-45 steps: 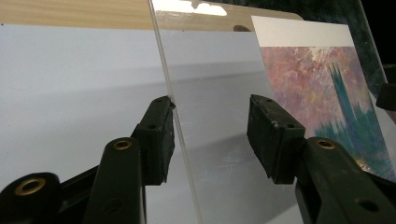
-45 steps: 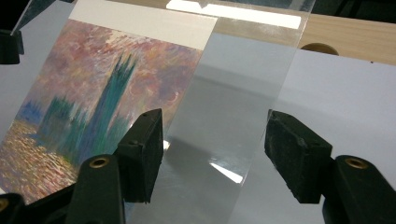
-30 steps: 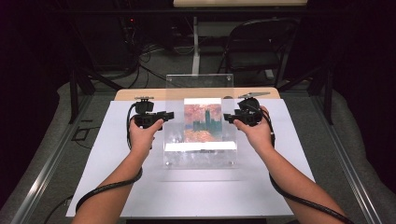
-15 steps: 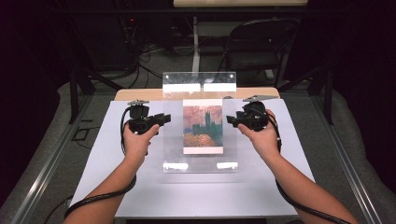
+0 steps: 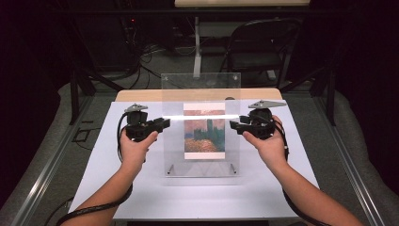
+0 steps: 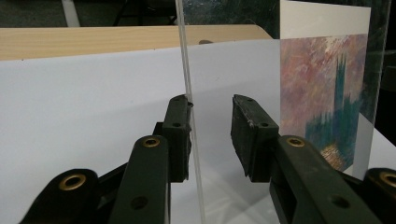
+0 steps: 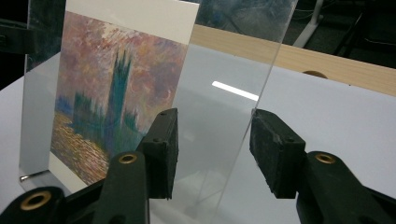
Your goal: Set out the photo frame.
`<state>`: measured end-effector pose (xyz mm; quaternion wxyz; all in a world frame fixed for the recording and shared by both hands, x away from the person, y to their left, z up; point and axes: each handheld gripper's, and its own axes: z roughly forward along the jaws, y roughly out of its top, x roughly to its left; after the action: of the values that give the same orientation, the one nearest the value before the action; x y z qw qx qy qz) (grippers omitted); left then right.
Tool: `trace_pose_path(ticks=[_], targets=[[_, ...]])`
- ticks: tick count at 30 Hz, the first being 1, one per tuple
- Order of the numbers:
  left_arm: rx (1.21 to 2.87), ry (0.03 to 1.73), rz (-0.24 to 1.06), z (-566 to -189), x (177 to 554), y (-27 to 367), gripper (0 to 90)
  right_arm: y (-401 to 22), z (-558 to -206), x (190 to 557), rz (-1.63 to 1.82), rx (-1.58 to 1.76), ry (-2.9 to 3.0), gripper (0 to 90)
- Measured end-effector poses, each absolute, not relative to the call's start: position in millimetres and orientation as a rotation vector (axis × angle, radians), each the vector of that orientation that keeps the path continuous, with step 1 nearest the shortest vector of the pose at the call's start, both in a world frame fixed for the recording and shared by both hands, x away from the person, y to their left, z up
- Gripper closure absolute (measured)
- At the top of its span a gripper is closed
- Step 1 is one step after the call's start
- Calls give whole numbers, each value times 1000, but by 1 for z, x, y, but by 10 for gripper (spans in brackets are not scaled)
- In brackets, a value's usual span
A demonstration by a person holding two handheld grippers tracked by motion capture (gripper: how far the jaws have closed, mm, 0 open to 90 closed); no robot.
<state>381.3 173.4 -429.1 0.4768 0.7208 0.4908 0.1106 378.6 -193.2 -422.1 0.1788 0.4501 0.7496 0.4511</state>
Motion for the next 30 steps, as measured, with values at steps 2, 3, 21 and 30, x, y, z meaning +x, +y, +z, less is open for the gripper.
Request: trace_pose_path(ticks=[2,3,21,30], targets=[[1754,1193,267,-429,377,174,678,-194,-421,372,1294,1269,2115,518],[1747,1188,266,-428,374,175,678,-194,-421,371,1296,1264,2115,518],[1763,1082,243,-424,341,176,502,-197,-416,337,1402,1222,2119,395],[1781,1049,287,-424,326,179,568,-199,-416,320,1432,1189,2125,406]])
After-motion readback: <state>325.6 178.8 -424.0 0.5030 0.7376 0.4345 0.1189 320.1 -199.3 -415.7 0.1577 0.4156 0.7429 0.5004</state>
